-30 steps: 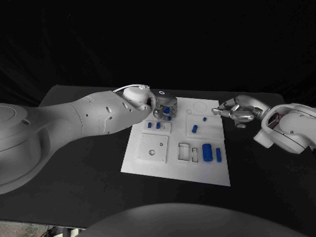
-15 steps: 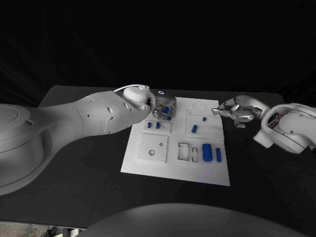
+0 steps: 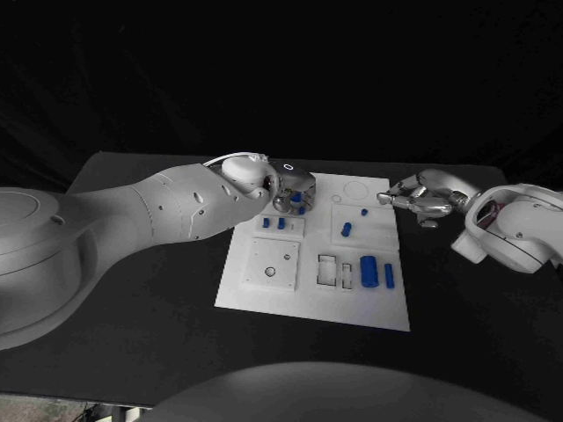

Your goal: Assemble the parts on the task board

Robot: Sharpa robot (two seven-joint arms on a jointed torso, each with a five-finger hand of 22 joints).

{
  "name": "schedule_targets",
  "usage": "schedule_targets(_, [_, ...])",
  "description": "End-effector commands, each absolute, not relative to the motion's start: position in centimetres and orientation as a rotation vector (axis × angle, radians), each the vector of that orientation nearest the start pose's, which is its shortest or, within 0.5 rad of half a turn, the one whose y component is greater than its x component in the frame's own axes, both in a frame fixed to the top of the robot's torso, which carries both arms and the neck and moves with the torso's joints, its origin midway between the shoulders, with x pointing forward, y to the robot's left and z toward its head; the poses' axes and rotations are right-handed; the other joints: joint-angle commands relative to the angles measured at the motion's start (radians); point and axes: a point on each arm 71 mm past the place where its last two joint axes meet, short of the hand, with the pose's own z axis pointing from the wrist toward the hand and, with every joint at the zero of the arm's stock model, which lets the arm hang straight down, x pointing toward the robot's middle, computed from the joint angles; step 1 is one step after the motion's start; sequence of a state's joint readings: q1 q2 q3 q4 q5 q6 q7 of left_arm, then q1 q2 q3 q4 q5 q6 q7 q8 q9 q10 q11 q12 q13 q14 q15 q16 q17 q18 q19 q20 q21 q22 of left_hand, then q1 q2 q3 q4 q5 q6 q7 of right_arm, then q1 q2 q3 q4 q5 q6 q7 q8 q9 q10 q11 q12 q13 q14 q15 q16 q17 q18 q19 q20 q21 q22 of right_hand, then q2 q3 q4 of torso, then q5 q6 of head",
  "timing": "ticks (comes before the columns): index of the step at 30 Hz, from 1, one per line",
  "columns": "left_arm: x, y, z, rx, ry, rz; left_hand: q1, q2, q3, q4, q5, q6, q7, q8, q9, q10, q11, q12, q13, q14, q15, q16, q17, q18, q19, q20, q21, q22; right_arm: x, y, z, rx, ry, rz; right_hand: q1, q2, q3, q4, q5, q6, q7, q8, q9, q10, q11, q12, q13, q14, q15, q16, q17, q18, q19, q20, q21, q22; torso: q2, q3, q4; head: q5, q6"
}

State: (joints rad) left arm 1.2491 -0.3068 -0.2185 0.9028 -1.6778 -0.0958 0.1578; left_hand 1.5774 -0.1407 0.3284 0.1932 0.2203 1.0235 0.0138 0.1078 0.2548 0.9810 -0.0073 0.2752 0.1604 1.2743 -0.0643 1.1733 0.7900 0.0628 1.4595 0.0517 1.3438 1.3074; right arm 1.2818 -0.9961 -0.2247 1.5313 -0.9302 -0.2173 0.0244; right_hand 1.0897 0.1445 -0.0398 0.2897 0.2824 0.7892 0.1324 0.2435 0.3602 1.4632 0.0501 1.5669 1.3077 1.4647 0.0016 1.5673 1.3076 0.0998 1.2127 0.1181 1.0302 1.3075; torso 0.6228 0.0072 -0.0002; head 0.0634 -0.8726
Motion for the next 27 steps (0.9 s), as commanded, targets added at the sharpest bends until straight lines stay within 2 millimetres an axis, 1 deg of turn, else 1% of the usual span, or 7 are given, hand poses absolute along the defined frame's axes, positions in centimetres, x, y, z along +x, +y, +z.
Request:
schedule_targets(1, [54.62,7.68,-24.88,0.787,1.788,-0.565,-0.011,-0.004,0.003,-0.006,-0.004,-0.010,-0.002,-0.007,-0.003,0.004,-0.003,-0.007,0.000,-0.008,-0.001,-0.005,-0.005,-0.009,-0.004,0.002,-0.007,0.191,46.45,-27.53,-21.85,0.274,1.939,0.814,0.003,0.002,-0.004,0.001,0.005,0.007,0.002,-0.003,-0.001,0.108,0.004,0.004,0.263,0.106,0.005,0.003,0.263,0.016,-0.002,0.001,-0.005,0.109,0.000,0.0001,-0.0001,0.000,0.000])
schedule_targets(8, [54.60,7.52,-24.89,0.790,1.787,-0.568,-0.012,0.001,0.007,-0.009,-0.004,-0.006,-0.005,-0.005,-0.004,0.013,-0.002,-0.005,0.002,-0.012,-0.001,-0.008,-0.015,-0.008,-0.006,0.002,-0.010,0.191,46.47,-27.55,-21.86,0.274,1.940,0.812,0.003,0.002,-0.004,0.001,0.005,0.007,0.002,-0.003,-0.001,0.108,0.005,0.004,0.263,0.106,0.005,0.003,0.263,0.016,-0.002,0.001,-0.005,0.109,0.000,0.0000,0.0002,0.000,0.000])
schedule_targets(13, [54.57,7.39,-24.80,0.790,1.771,-0.577,-0.010,0.010,0.011,-0.018,0.003,0.021,0.005,0.011,0.001,0.035,-0.006,0.004,0.008,-0.012,-0.003,-0.006,-0.018,-0.008,-0.006,0.002,-0.010,0.191,46.47,-27.57,-21.87,0.275,1.941,0.811,0.003,0.002,-0.004,0.001,0.005,0.007,0.002,-0.003,-0.001,0.108,0.005,0.004,0.263,0.106,0.005,0.003,0.263,0.016,-0.003,0.001,-0.006,0.109,0.000,0.0000,0.0003,-0.001,0.000])
schedule_targets(15, [54.57,7.36,-24.78,0.790,1.767,-0.577,-0.009,0.015,0.010,-0.024,0.004,0.047,0.009,0.026,0.006,0.050,-0.007,0.011,0.014,-0.013,-0.004,-0.007,-0.024,-0.008,-0.006,0.001,-0.011,0.191,46.47,-27.57,-21.88,0.275,1.941,0.811,0.003,0.002,-0.004,0.001,0.005,0.007,0.002,-0.003,-0.001,0.108,0.005,0.004,0.263,0.106,0.005,0.003,0.263,0.016,-0.003,0.001,-0.006,0.109,0.000,0.0000,0.0000,-0.001,0.000])
schedule_targets(20, [54.61,7.37,-24.76,0.793,1.759,-0.568,-0.006,0.022,0.008,-0.039,0.007,0.078,0.022,0.045,0.012,0.072,-0.004,0.024,0.025,-0.015,-0.003,-0.009,-0.034,-0.008,-0.006,0.001,-0.013,0.190,46.47,-27.58,-21.88,0.275,1.942,0.810,0.003,0.002,-0.004,0.001,0.005,0.007,0.002,-0.003,-0.001,0.108,0.005,0.004,0.263,0.106,0.005,0.003,0.263,0.016,-0.003,0.001,-0.006,0.109,0.000,-0.0002,-0.0004,0.000,0.000])
schedule_targets(24, [54.65,7.45,-24.66,0.804,1.734,-0.552,0.002,0.024,0.008,-0.056,0.010,0.086,0.026,0.049,0.012,0.096,-0.002,0.037,0.037,-0.014,-0.002,-0.009,-0.041,-0.009,-0.004,0.001,-0.010,0.191,46.47,-27.61,-21.88,0.276,1.942,0.810,0.003,0.002,-0.004,0.001,0.005,0.007,0.002,-0.003,-0.001,0.108,0.005,0.004,0.263,0.106,0.005,0.003,0.263,0.016,-0.003,0.001,-0.006,0.109,0.000,-0.0002,0.0003,-0.001,0.000])
schedule_targets(27, [54.66,7.55,-24.58,0.814,1.713,-0.545,0.002,0.024,0.006,-0.061,0.009,0.091,0.027,0.051,0.012,0.106,-0.001,0.042,0.042,-0.013,-0.001,-0.010,-0.046,-0.010,-0.001,0.001,-0.004,0.193,46.47,-27.64,-21.88,0.276,1.942,0.809,0.003,0.002,-0.004,0.001,0.005,0.007,0.002,-0.003,-0.001,0.108,0.005,0.004,0.263,0.106,0.005,0.003,0.263,0.016,-0.003,0.001,-0.006,0.109,0.000,0.0000,0.0001,0.000,0.000])
